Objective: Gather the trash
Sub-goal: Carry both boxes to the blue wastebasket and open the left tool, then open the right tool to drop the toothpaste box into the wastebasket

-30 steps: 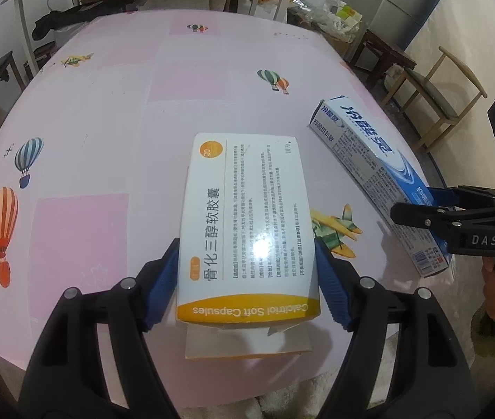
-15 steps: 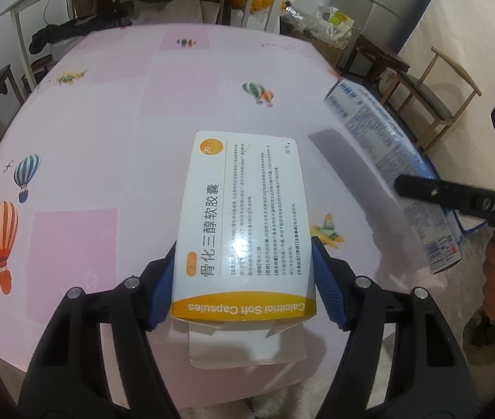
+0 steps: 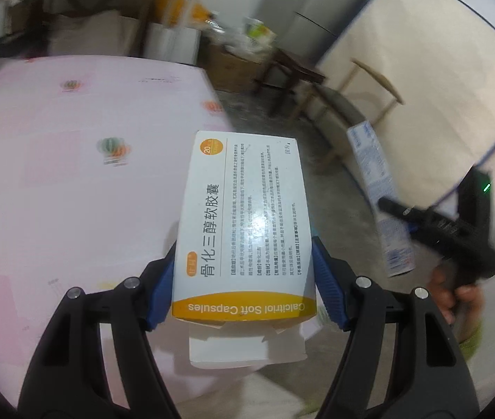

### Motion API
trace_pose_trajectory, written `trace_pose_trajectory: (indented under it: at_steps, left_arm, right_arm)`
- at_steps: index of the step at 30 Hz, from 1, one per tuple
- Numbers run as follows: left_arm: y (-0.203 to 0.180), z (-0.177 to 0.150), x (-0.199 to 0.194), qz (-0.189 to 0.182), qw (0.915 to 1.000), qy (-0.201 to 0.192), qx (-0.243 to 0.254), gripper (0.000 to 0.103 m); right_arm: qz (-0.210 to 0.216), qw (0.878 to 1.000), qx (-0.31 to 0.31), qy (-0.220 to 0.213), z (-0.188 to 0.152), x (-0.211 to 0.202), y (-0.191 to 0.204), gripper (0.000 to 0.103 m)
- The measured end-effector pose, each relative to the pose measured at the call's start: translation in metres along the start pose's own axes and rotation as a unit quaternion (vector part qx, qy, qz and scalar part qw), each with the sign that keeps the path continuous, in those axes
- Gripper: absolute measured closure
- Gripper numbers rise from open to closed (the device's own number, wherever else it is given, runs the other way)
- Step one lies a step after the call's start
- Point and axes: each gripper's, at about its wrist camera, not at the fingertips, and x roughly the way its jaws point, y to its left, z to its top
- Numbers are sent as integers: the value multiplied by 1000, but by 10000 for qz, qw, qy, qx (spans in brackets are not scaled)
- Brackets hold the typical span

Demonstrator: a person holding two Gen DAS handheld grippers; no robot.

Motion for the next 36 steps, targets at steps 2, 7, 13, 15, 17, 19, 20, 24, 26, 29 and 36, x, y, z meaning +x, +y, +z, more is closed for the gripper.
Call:
trace_pose_trajectory:
  at_steps: [2,7,13,15,17,19,20,24,26,29,36]
  left_arm:
    - [-19,12,18,-242,9995,201,73,36]
    - [-63,34,87,-602,9935,962,-15,35]
    - [-101,54,176,-253,9916,1264,-144,18]
    - [-107,57,206,-1,9911,1310,-226,16]
    - [-106,60,226,218,9891,1416,-352,16]
    - [-104,60,229,98,9872,1462,-623,16]
    - [-100,59,225,-26,9875,1442,-629,16]
    - [-100,58,196,-156,9927,1174,-217,16]
    - [-98,57,178,-288,9940,1045,-107,16]
    - [-91,57,145,-483,9957,795,17,16]
    - [-61,39,76,-499,9980,361,111,16]
  right_arm:
    - [-115,9993,363,-42,-5,-5,-32,57]
    - [-291,9919,1230,114,-29,-3,-106,57]
    - [-401,9849,1678,126,-46,-7,-150,57]
    - [-440,9836,1745,112,-47,-8,-158,56]
    - [-486,9828,1781,104,-47,-7,-161,56]
    - [-523,9825,1782,139,-46,-4,-162,56]
    - [-546,9823,1782,176,-46,0,-165,56]
    - [-590,9809,1815,367,-51,16,-171,56]
    - [-585,9814,1775,431,-50,24,-169,56]
    - [-600,9825,1688,508,-46,39,-166,56]
    - [-675,9809,1520,1006,-34,98,-159,56]
